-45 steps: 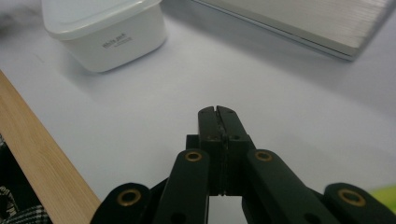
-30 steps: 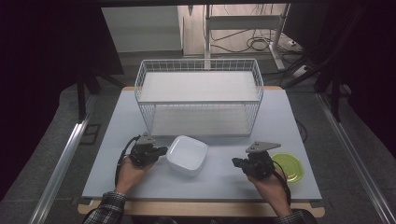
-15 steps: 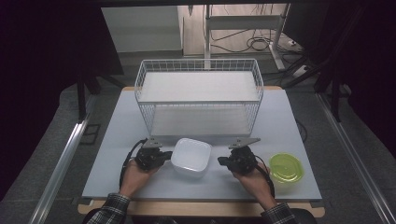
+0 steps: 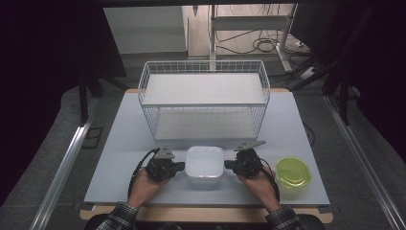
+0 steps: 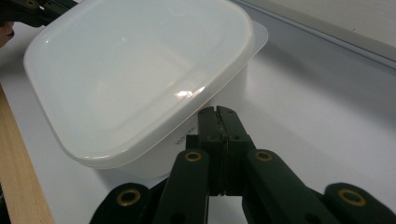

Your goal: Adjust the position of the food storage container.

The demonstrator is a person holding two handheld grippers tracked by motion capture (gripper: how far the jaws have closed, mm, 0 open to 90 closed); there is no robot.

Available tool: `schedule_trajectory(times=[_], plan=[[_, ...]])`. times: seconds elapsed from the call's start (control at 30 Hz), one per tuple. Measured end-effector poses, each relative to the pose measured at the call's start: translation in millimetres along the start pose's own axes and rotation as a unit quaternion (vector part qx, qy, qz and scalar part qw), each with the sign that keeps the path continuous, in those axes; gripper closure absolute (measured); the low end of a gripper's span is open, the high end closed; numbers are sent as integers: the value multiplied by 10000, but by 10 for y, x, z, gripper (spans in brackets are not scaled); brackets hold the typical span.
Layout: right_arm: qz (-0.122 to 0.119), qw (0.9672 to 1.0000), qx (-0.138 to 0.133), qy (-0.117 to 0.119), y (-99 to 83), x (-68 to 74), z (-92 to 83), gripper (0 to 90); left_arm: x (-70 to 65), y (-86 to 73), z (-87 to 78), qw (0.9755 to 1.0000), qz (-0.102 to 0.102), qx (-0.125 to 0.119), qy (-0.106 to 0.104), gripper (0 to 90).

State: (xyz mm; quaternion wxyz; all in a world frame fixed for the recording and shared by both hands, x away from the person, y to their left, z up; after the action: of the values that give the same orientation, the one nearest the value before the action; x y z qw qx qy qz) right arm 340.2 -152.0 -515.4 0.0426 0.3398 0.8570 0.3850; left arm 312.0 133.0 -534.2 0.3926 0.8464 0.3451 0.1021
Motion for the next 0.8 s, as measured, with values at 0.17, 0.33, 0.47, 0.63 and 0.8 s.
schedule_trajectory(times=[0.17, 0.33, 0.47, 0.63, 0.8], plan=[[-25, 10000, 47, -17, -25, 34, -10, 897, -44, -19, -19, 10000, -68, 23, -41, 879], [-64, 9999, 96, -62, -51, 64, -29, 896, -73, -23, -24, 10000, -52, 29, -55, 874], [-140, 9998, 108, -91, -53, 56, -39, 886, -42, -17, -67, 10000, -75, 6, -7, 829], [-192, 9997, -10, -176, -83, 1, -146, 821, -10, -89, -213, 9999, -116, -92, 42, 738], [-212, 9993, -157, -258, -95, -16, -251, 710, -32, -136, -330, 9995, -138, -208, 216, 569]])
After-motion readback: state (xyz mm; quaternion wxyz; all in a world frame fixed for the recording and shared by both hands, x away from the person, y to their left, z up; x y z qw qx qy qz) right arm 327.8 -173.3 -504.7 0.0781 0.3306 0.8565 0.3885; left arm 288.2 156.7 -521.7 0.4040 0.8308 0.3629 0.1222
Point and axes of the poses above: each handheld gripper's, and its own axes: z roughly forward along the jaws, y roughly out of its top, x roughly to its left, the point moved 2 cm from there along z, roughly forward along the jaws, and after that the axes turned 2 degrees about y, right-handed, at the moved point
